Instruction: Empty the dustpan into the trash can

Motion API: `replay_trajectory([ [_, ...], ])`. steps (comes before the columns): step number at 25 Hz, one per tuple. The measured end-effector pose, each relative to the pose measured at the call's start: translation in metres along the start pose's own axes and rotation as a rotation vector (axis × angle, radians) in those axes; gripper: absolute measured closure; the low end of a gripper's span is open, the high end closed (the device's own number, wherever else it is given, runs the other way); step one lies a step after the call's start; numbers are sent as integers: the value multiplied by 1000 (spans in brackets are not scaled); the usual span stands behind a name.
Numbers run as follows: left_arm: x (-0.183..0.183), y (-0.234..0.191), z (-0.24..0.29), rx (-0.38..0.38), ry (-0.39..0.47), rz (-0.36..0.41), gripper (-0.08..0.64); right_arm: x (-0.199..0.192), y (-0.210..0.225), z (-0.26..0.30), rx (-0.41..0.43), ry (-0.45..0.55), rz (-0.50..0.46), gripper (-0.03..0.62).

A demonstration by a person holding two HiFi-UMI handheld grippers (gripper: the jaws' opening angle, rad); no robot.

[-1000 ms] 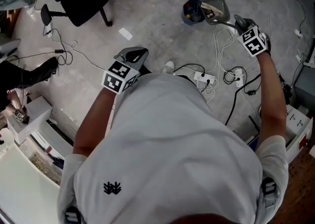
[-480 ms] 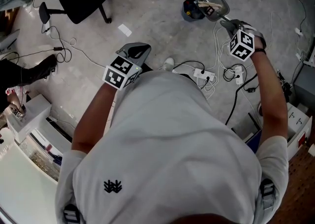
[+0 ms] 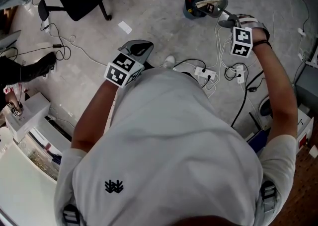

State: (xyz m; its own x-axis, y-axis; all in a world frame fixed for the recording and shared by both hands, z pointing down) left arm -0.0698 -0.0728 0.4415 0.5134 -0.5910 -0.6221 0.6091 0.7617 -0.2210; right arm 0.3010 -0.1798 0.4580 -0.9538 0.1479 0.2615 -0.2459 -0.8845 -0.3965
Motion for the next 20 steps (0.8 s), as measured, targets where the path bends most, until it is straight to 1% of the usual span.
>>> replay_trajectory([
  [5, -2, -5, -1, 6, 3, -13, 504, 17, -6, 0, -8, -49, -167, 592],
  [10, -4, -5, 0, 6, -1, -17, 504, 42, -34, 4, -12, -114, -360, 592],
  [12, -4, -4, 1, 2, -6, -16, 504, 49, -46, 5, -19, -139, -423, 592],
  [15, -3, -3, 2, -3, -13, -6, 503, 57, -53, 8, -38, -171, -470, 592],
  [20, -1, 0, 6, -6, -18, 20, 503, 60, -50, 12, -80, -229, -482, 592],
])
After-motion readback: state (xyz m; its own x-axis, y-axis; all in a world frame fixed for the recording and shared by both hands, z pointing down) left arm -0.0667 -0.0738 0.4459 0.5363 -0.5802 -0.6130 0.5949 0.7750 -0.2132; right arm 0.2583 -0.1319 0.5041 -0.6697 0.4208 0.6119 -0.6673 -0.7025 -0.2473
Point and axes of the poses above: the fingertips, and each gripper's own axes: z forward along the fingers, y to its right, x out of its top, the point moved 10 cm from there along -z, backward along the fingers, and after that the axes turned 8 degrees about -y, right-handed, at the moved point
